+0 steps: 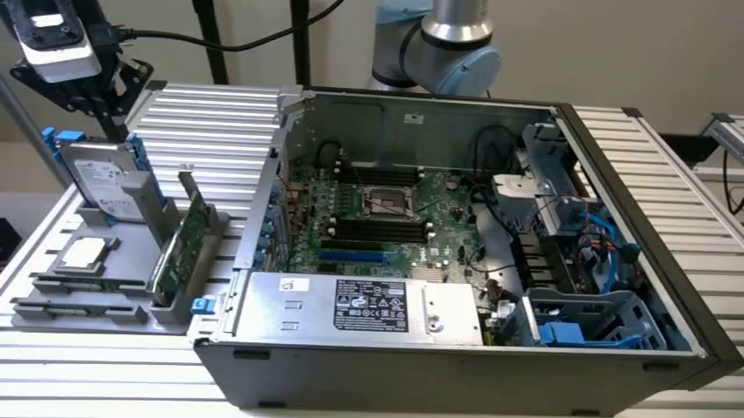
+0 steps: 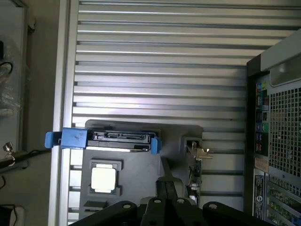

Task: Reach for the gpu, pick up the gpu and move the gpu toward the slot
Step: 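Reach for the gpu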

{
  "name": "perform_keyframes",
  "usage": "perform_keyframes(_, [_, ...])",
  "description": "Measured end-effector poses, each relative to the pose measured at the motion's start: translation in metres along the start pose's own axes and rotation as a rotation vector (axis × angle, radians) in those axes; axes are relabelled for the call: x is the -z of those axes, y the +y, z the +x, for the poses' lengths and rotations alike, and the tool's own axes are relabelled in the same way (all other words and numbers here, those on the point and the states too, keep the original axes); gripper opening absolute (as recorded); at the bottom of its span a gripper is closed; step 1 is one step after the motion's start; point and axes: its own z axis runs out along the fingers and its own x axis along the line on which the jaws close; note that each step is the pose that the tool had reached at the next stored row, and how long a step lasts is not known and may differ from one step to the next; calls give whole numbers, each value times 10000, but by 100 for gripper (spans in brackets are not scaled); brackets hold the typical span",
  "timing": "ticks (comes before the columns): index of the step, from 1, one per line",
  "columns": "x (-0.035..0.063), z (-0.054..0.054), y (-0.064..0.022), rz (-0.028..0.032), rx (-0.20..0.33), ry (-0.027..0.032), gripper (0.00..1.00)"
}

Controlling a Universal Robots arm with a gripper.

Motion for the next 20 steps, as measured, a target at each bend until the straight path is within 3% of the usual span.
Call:
perform_keyframes(5, [1,-11,-25,3,0,1,11])
perform_keyframes(20, [-50,-278,-380,38,-1,2,11])
